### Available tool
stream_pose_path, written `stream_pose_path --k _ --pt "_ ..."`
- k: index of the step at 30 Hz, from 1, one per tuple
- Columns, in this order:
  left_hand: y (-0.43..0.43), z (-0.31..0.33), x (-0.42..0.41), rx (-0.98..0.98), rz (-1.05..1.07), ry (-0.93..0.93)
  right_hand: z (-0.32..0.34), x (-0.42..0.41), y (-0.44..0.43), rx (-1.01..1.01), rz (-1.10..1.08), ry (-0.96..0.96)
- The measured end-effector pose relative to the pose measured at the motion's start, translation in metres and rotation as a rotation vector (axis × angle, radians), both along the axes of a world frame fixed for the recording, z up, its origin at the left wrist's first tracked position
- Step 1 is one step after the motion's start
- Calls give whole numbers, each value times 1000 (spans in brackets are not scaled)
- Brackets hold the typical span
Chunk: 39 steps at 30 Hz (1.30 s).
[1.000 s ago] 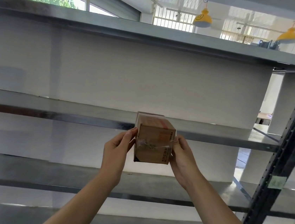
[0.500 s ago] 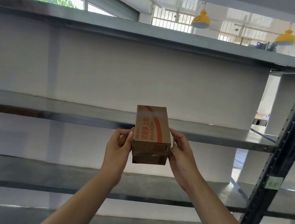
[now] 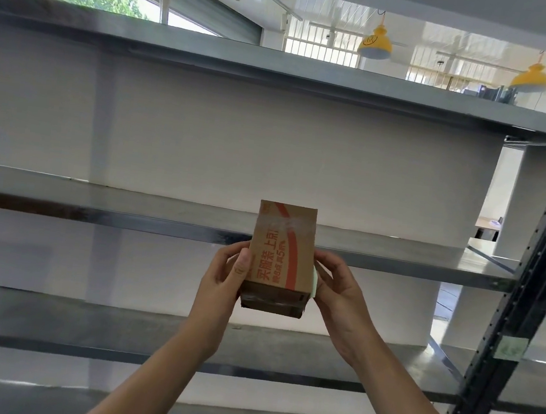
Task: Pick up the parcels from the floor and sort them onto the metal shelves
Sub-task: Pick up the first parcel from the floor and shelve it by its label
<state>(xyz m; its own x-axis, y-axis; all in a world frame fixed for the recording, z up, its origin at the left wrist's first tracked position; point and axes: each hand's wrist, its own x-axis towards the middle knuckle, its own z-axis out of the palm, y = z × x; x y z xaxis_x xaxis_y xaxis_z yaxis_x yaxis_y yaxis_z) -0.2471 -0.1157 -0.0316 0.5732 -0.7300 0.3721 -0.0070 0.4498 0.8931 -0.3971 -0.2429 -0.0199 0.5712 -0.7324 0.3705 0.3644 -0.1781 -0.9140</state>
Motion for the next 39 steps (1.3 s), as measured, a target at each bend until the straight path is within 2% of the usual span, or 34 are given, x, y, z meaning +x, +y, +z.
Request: stream_pose_path --k 7,12,23,28,34,39 --pt "-4 -18 3 -12 -91 83 5 6 7 176 68 15" --pt "-7 -24 6 -15 -77 156 6 7 8 212 52 59" --pt "-10 -33 22 42 -51 320 10 -9 5 40 30 247" --pt "-10 -29 23 92 -28 384 12 -11 6 14 45 231" --pt "-10 -22 14 130 131 440 11 -6 9 -8 -10 255" --pt "-3 -31 15 41 0 421 11 -7 9 21 -12 255"
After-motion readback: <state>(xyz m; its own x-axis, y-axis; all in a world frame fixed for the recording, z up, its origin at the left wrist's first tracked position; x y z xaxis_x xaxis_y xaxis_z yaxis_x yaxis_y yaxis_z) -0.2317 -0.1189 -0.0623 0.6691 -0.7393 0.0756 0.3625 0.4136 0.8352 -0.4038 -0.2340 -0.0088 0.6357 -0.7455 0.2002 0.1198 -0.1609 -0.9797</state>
